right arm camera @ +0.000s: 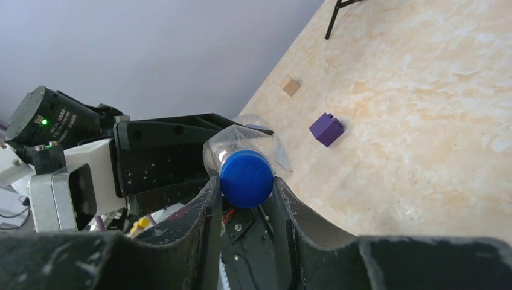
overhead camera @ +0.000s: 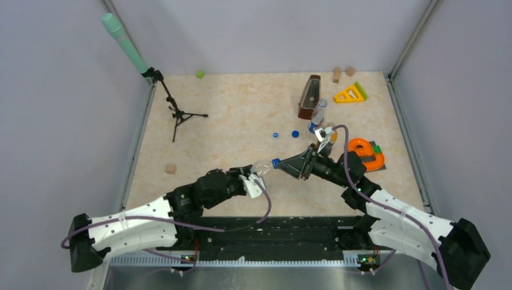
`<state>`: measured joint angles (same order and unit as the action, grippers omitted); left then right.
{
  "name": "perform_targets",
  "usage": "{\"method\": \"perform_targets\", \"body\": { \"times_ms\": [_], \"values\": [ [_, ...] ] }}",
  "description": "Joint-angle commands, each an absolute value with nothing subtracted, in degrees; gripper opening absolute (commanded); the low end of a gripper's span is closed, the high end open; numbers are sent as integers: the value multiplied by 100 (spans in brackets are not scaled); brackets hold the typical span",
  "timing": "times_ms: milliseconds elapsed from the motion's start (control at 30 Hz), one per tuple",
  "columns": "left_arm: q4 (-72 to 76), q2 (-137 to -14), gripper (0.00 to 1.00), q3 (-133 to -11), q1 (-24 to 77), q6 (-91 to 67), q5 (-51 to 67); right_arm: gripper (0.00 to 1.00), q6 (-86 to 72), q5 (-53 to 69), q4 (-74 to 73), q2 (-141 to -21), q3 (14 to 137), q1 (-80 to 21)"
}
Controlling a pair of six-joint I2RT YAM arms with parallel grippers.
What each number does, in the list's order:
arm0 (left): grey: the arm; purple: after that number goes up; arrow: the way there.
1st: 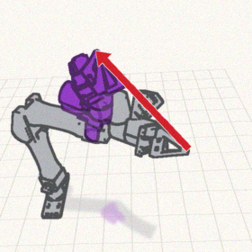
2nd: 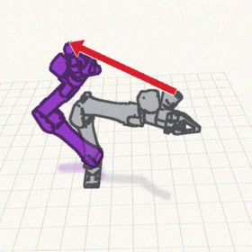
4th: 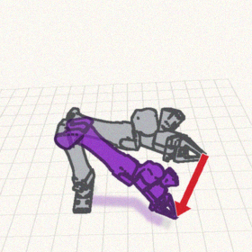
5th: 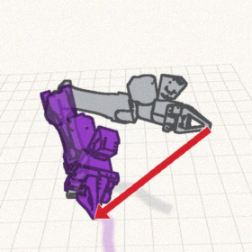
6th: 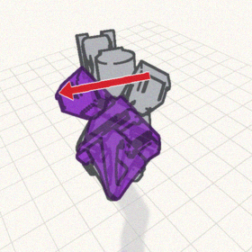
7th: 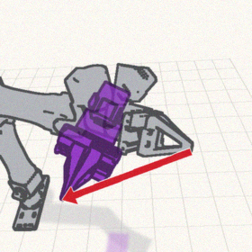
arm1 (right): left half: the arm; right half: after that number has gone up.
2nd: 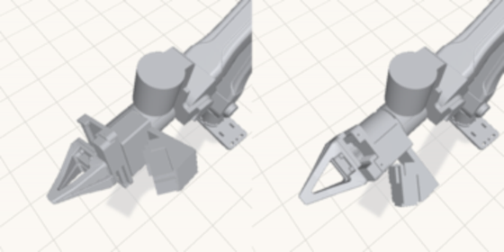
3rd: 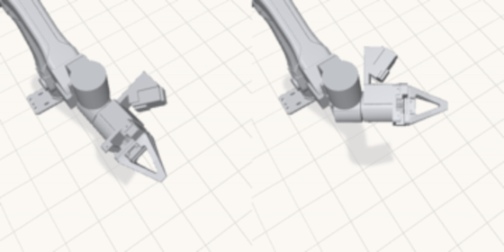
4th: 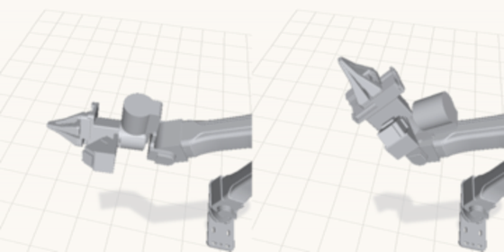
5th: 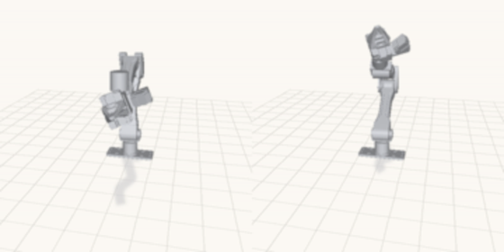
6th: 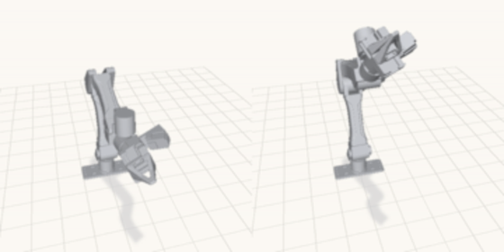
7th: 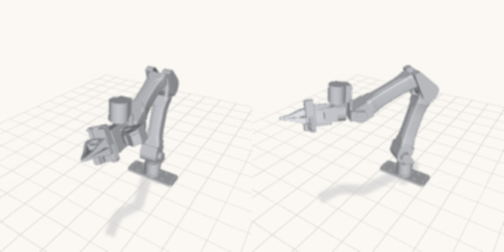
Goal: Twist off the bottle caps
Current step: Unscrew the bottle cap from the plastic bottle.
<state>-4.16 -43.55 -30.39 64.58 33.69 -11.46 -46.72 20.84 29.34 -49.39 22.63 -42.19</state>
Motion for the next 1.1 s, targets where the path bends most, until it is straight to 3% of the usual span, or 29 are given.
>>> {"method": "perform_targets", "body": {
  "times_ms": [0,200,700,1067],
  "values": [
    [-387,-4481,0,-3346,6482,2826,-693,0,-4282,2323,2992,-4865,2463,-4209],
    [-1246,-4801,0,-3911,6311,2264,364,0,-3655,2826,2941,-4848,2474,-4203],
    [-1634,-4882,0,-4273,5012,2019,3420,0,-3029,3435,2729,-4220,2276,-4214],
    [-2049,-5399,0,-4747,4992,1951,3481,0,-2935,3187,2225,-3962,2374,-4209]
  ]
}}
